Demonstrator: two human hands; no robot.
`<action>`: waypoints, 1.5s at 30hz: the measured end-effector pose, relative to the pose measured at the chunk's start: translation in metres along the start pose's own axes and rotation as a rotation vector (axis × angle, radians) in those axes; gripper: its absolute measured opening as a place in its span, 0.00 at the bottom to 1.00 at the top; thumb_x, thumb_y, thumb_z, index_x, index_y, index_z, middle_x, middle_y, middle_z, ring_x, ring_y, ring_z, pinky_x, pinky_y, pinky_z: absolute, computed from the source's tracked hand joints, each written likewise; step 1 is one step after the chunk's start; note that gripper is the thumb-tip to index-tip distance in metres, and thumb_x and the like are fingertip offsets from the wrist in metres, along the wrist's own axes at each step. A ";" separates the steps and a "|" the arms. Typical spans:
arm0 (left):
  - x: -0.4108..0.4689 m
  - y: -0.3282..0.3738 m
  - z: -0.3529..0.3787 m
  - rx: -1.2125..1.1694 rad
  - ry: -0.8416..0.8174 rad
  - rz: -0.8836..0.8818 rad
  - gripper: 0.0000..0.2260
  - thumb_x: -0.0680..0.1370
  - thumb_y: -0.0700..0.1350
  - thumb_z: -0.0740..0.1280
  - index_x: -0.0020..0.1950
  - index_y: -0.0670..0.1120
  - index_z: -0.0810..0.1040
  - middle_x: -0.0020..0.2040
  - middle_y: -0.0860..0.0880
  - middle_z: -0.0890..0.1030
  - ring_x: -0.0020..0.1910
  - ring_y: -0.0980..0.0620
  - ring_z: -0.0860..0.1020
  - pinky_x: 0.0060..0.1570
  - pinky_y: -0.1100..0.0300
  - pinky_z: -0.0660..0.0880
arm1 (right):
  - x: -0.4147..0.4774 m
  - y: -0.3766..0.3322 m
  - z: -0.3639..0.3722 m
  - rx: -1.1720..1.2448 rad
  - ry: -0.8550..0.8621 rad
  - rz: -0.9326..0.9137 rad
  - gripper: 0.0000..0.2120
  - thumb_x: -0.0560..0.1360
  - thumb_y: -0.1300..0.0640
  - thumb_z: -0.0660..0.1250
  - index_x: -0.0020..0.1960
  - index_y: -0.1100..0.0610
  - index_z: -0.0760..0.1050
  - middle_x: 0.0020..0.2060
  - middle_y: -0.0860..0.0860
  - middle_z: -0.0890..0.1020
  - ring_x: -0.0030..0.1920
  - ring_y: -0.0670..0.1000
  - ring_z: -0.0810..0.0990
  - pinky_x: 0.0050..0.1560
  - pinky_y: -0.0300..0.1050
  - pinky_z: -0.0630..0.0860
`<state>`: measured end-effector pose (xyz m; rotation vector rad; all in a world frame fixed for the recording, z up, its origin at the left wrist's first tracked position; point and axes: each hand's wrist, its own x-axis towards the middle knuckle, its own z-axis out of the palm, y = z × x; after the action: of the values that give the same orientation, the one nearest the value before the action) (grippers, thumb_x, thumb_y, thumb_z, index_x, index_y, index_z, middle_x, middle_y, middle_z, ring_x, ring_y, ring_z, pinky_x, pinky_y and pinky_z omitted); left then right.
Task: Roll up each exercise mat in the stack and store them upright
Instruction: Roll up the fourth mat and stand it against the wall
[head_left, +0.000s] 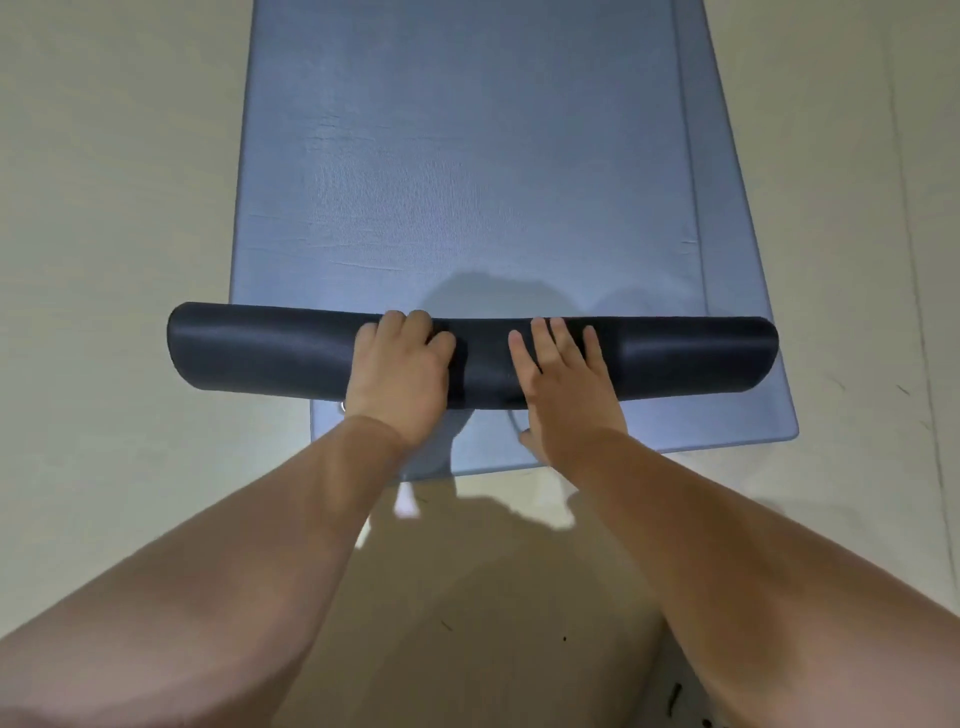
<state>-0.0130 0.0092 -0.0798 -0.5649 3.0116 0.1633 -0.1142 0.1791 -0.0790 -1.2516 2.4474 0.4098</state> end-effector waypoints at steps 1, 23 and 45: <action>-0.009 0.003 0.004 -0.009 -0.009 0.021 0.15 0.75 0.51 0.64 0.56 0.45 0.82 0.51 0.45 0.78 0.49 0.40 0.73 0.48 0.47 0.68 | 0.003 0.002 0.000 0.000 -0.007 -0.004 0.45 0.81 0.43 0.65 0.84 0.56 0.39 0.84 0.60 0.47 0.84 0.61 0.43 0.81 0.64 0.41; 0.016 -0.018 -0.050 0.010 -0.556 0.162 0.16 0.76 0.52 0.72 0.61 0.49 0.78 0.46 0.49 0.76 0.45 0.47 0.74 0.43 0.53 0.71 | 0.021 0.021 -0.061 0.180 -0.295 -0.177 0.28 0.73 0.48 0.75 0.72 0.46 0.73 0.55 0.49 0.79 0.55 0.54 0.77 0.57 0.49 0.75; 0.031 -0.046 -0.043 -0.355 -0.651 -0.078 0.29 0.70 0.52 0.79 0.70 0.54 0.77 0.64 0.52 0.80 0.64 0.46 0.76 0.64 0.50 0.72 | -0.051 -0.059 -0.007 0.159 -0.092 0.068 0.49 0.81 0.37 0.61 0.81 0.52 0.27 0.79 0.63 0.28 0.80 0.69 0.30 0.73 0.80 0.36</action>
<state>-0.0273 -0.0491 -0.0438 -0.5221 2.3323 0.7285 -0.0394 0.1790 -0.0563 -1.0640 2.3972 0.2777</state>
